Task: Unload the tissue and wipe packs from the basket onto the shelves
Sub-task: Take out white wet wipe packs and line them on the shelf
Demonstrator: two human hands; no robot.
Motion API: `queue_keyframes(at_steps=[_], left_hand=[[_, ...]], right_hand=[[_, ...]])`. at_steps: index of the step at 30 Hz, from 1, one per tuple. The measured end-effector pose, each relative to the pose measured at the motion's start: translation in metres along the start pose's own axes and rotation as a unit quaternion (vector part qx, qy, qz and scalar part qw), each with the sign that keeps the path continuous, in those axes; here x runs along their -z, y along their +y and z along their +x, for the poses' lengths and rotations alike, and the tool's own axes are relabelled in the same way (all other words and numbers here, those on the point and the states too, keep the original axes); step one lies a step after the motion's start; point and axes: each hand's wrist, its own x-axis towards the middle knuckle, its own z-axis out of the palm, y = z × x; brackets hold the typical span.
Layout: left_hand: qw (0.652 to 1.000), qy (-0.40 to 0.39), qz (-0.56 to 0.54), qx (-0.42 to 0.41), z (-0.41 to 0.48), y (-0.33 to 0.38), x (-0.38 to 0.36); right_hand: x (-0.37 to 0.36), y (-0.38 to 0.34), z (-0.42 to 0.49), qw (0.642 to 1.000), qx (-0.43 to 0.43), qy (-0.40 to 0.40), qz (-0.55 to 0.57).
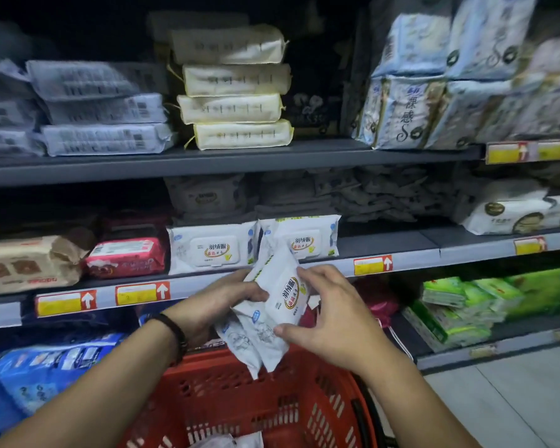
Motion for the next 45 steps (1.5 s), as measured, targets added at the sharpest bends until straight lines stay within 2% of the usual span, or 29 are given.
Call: queue_keyframes(at_steps=[4,9,13,17,22,27,30,34,37,42,45], left_hand=[[0.999,-0.024,0.037,-0.003,0.021,0.027,-0.032],[0.998,-0.017,0.062,-0.003,0.056,0.044,-0.054],[0.980,0.009,0.197,0.001,0.079,0.053,-0.049],[0.949,0.031,0.314,-0.004,0.096,0.051,-0.043],[0.856,0.074,0.508,-0.060,0.106,0.056,-0.034],[0.810,0.102,0.571,-0.082,0.121,0.056,-0.045],[0.795,0.107,0.590,-0.089,0.135,0.053,-0.060],[0.780,0.140,0.602,-0.099,0.148,0.052,-0.079],[0.786,0.157,0.590,-0.099,0.156,0.055,-0.090],[0.774,0.147,0.604,-0.117,0.175,0.064,-0.110],[0.775,0.119,0.607,-0.129,0.188,0.073,-0.127]], right_hand=[[0.022,0.013,-0.006,0.998,-0.039,0.045,-0.009],[0.058,0.044,0.010,0.979,-0.118,0.168,0.005],[0.079,0.083,0.060,0.946,-0.210,0.248,-0.001],[0.074,0.115,0.105,0.924,-0.258,0.283,0.012],[0.053,0.151,0.136,0.911,-0.283,0.297,-0.048],[0.029,0.175,0.159,0.905,-0.286,0.288,-0.130],[0.020,0.179,0.171,0.907,-0.291,0.281,-0.121],[0.019,0.181,0.184,0.923,-0.300,0.229,-0.079],[0.038,0.184,0.181,0.940,-0.281,0.191,0.011],[0.099,0.181,0.148,0.940,-0.215,0.235,0.120],[0.130,0.173,0.125,0.947,-0.177,0.237,0.127]])
